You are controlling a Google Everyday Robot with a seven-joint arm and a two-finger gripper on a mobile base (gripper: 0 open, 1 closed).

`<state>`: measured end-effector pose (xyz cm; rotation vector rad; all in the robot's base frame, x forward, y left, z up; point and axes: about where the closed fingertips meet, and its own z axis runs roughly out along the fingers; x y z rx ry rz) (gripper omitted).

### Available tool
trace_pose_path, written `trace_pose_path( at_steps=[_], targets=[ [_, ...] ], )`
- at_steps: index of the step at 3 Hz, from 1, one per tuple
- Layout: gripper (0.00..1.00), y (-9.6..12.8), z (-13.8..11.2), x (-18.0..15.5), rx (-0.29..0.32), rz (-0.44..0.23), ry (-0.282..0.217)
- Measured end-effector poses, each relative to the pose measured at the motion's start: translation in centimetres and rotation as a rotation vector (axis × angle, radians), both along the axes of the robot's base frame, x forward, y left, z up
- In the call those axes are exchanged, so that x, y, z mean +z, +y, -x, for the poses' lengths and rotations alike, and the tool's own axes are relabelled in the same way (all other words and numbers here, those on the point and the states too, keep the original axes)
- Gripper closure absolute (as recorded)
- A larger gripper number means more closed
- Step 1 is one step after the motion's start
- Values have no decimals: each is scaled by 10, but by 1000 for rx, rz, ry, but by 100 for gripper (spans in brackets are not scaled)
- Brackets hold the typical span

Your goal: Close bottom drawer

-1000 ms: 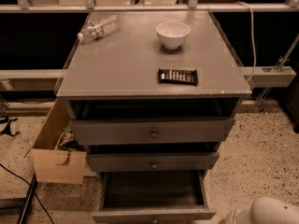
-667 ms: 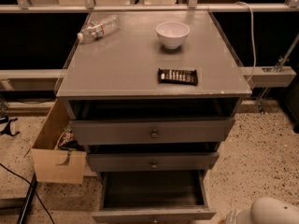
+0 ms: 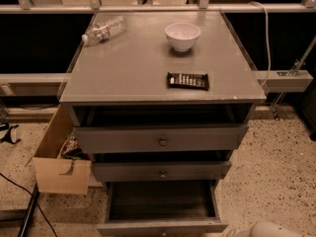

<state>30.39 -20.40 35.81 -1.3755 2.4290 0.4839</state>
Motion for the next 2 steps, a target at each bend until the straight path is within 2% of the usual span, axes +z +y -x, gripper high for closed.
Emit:
trace_pose_path(
  at_steps=[1, 2],
  targets=[
    [100, 17, -8, -42, 36, -45, -26],
    [100, 35, -17, -94, 74, -127, -72]
  ],
)
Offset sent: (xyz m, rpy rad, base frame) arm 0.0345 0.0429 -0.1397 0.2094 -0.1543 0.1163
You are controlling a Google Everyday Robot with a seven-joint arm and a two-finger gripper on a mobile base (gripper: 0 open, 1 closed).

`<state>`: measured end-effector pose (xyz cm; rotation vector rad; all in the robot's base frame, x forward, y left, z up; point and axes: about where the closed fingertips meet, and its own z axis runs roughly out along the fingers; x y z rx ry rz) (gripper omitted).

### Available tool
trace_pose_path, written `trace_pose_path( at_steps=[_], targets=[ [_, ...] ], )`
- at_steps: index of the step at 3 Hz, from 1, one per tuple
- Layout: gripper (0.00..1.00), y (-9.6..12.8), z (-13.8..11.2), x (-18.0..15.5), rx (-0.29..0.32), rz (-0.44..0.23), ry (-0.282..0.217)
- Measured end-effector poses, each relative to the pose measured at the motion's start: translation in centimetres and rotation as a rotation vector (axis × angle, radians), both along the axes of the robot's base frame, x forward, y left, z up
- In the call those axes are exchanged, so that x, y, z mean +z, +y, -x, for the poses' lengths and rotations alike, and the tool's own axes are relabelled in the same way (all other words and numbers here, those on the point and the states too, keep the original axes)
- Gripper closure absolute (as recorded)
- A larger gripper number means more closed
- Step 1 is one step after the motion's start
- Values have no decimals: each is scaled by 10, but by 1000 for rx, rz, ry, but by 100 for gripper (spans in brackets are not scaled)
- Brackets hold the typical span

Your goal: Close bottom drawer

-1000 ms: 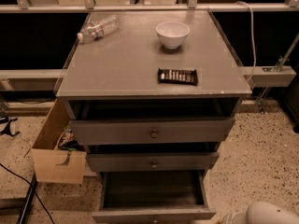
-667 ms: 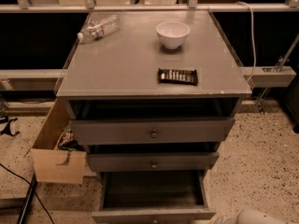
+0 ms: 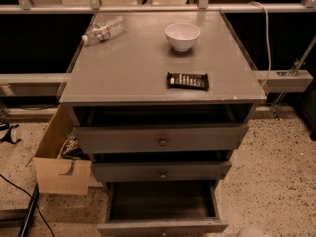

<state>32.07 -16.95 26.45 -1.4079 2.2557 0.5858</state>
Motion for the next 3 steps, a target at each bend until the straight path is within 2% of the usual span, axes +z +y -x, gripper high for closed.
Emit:
trace_pose_path(
  at_steps=[2, 3],
  targets=[
    [100, -4, 2, -13, -16, 6, -3],
    [100, -7, -5, -45, -29, -17, -41]
  ],
)
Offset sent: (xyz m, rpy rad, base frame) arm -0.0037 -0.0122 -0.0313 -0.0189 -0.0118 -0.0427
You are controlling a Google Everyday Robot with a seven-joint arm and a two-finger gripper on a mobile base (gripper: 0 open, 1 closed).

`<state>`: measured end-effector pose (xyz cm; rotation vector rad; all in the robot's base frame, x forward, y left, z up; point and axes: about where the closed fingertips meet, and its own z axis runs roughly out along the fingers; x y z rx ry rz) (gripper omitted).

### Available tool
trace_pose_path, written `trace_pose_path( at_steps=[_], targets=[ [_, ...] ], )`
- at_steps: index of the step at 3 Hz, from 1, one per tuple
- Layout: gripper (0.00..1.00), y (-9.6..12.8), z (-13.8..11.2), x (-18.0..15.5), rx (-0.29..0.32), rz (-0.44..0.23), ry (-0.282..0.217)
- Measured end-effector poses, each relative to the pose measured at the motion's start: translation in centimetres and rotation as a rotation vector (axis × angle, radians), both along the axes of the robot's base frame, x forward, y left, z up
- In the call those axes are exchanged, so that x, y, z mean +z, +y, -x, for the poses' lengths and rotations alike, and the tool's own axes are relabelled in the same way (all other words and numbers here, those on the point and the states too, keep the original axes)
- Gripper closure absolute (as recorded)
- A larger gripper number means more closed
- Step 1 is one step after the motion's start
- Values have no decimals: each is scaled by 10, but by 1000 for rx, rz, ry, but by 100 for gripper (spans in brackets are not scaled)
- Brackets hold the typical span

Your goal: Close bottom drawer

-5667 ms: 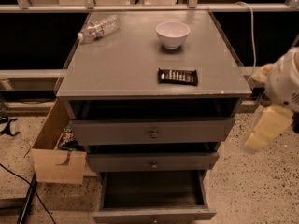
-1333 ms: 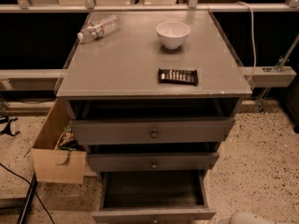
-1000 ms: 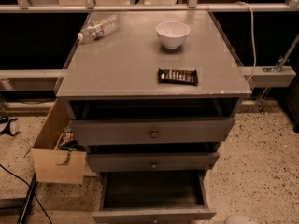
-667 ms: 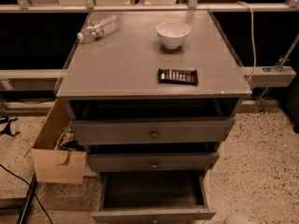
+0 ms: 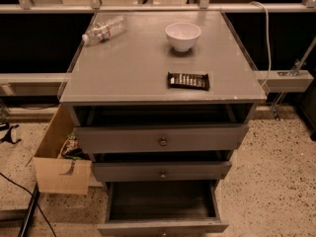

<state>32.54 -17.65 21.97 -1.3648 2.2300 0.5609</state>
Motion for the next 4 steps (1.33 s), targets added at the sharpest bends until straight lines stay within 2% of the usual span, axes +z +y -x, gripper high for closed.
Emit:
trace_pose_path(
  at_steps=[1, 2, 3, 4],
  targets=[
    [100, -1, -12, -25, 10, -43, -55],
    [100, 0, -36, -60, 37, -108, -136],
    [100, 0, -35, -60, 37, -108, -136],
    [100, 2, -40, -67, 41, -117, -163]
  ],
)
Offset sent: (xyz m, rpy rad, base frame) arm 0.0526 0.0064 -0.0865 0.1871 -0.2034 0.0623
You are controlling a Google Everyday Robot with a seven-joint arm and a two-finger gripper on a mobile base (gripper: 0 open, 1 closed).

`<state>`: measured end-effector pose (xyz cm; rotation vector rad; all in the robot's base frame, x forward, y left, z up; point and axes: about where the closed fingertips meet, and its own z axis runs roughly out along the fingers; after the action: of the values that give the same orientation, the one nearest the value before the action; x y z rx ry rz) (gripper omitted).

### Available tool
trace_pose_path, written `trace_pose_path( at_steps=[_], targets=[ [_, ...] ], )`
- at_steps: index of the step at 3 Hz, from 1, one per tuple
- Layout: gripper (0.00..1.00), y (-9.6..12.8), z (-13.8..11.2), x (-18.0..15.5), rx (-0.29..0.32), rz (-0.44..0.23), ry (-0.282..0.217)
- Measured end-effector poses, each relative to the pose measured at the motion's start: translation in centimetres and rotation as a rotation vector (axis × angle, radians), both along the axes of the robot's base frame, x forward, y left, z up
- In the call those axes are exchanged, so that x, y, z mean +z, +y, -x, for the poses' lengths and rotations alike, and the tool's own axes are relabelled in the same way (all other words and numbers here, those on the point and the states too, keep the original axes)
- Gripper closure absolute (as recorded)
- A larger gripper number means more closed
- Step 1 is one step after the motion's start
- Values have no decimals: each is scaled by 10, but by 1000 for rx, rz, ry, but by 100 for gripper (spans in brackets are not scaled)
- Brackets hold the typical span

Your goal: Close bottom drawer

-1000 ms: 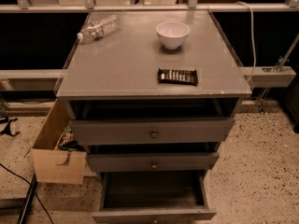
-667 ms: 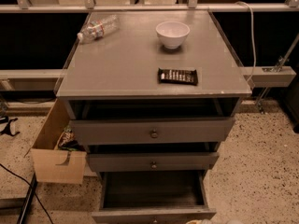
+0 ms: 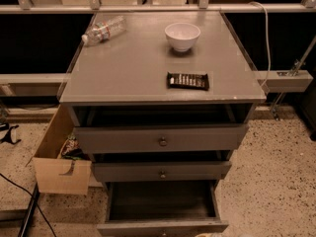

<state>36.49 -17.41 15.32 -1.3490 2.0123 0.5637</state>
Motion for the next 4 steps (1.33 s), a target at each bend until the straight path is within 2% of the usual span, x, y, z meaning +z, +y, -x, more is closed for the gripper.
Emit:
trace_pose_path(
  at_steps=[4],
  targets=[
    [100, 25, -42, -18, 42, -47, -146]
  ],
)
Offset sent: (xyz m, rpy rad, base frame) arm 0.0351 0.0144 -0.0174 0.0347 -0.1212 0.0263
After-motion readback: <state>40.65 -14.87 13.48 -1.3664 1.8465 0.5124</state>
